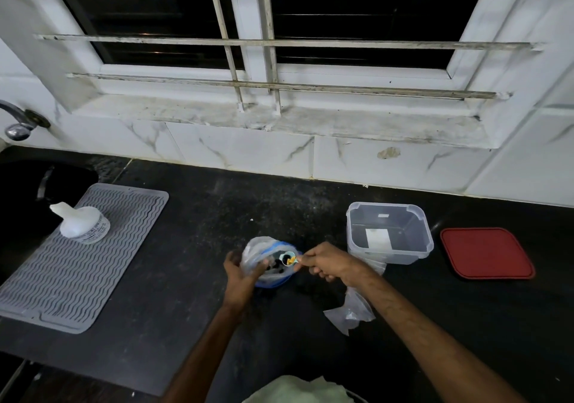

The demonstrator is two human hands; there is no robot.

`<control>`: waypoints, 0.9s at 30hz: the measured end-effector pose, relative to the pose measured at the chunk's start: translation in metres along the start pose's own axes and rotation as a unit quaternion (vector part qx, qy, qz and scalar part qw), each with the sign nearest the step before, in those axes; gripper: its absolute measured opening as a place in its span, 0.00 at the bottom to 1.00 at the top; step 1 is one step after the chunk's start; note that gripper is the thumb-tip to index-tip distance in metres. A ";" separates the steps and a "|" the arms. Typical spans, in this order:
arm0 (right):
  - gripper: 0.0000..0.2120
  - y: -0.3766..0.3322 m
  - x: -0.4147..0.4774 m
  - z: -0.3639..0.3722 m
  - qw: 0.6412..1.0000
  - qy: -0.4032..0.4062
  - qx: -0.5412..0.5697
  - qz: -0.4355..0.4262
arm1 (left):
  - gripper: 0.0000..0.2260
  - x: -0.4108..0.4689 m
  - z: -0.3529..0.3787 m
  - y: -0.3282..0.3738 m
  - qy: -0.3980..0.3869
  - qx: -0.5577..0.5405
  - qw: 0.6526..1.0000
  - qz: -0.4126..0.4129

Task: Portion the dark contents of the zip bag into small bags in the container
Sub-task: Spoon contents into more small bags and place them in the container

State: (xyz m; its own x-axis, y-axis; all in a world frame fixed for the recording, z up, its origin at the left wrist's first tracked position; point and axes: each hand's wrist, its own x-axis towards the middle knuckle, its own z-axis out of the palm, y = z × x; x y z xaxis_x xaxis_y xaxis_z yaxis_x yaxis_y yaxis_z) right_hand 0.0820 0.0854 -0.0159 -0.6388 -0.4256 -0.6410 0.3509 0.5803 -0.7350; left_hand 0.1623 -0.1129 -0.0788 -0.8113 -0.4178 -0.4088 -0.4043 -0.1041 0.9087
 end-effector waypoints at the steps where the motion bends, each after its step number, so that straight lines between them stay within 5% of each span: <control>1: 0.13 0.002 -0.006 -0.005 1.000 0.002 0.001 -0.004 | 0.43 -0.011 0.000 0.001 0.014 0.023 0.999 0.021; 5: 0.13 0.013 -0.030 -0.025 1.000 0.006 0.018 -0.017 | 0.43 -0.054 0.009 0.002 0.101 0.111 0.969 0.195; 7: 0.13 0.023 -0.041 -0.036 0.999 0.010 0.039 -0.021 | 0.38 -0.071 0.026 -0.008 0.057 0.144 0.955 0.252; 10: 0.12 0.040 -0.058 -0.052 0.998 0.024 0.051 -0.025 | 0.43 -0.095 0.070 -0.026 -0.103 0.247 0.943 0.197; 13: 0.13 0.058 -0.078 -0.066 0.998 0.047 0.043 -0.029 | 0.48 -0.104 0.115 -0.045 -0.170 0.305 0.921 0.171; 16: 0.12 0.075 -0.096 -0.073 0.998 0.061 0.025 -0.025 | 0.45 -0.104 0.147 -0.050 -0.143 0.341 0.919 0.135; 20: 0.12 0.092 -0.110 -0.078 0.997 0.068 -0.020 -0.031 | 0.29 -0.104 0.161 -0.058 -0.098 0.377 0.913 0.117; 27: 0.10 0.102 -0.110 -0.078 0.992 0.094 -0.065 -0.060 | 0.20 -0.105 0.166 -0.062 -0.072 0.268 0.955 0.107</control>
State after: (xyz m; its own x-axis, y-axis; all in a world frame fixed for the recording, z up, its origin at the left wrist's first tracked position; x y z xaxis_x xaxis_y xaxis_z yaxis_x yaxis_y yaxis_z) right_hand 0.1342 0.2457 -0.0029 -0.7915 -0.3659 -0.4895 0.1824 0.6231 -0.7606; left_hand 0.2024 0.0877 -0.1058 -0.9336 -0.2458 -0.2606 -0.3493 0.4635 0.8144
